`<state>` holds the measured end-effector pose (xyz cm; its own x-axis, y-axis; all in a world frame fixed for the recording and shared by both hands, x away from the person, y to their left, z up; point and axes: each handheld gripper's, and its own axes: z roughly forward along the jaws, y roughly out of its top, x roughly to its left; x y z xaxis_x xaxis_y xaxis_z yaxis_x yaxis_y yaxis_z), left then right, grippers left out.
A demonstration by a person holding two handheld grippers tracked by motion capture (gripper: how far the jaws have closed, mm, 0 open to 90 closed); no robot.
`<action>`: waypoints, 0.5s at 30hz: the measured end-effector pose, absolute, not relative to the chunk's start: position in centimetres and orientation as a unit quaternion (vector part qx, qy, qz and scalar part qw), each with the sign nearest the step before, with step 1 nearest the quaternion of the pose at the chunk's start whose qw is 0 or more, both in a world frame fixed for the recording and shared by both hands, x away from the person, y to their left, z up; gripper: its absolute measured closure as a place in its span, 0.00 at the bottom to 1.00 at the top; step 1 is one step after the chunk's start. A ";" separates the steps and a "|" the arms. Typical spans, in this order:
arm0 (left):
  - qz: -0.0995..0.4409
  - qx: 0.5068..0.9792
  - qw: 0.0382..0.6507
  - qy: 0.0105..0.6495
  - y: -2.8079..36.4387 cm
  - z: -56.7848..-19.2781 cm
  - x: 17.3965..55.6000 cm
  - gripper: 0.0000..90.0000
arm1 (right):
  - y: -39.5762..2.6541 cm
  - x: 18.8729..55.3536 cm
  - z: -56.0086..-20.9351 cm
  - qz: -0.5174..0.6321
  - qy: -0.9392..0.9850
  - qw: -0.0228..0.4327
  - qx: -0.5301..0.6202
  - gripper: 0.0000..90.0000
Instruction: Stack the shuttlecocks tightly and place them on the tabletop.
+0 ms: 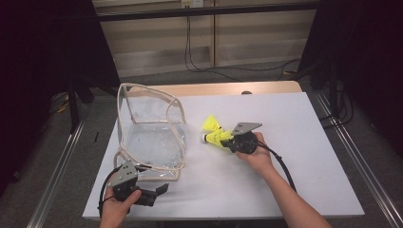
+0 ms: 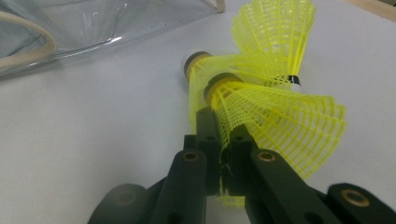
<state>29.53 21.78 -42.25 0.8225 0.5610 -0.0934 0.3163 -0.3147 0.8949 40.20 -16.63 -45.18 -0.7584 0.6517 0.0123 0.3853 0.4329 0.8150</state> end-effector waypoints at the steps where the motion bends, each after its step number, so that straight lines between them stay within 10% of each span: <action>1: 0.118 0.803 0.517 0.273 21.8 -42.2 29.5 0.04 | -16.6 40.2 -45.2 0.432 0.832 0.154 0.311 0.98; 15: 0.119 0.803 0.516 0.273 21.7 -42.4 29.6 0.04 | -16.5 40.3 -45.3 0.435 0.832 0.152 0.310 0.97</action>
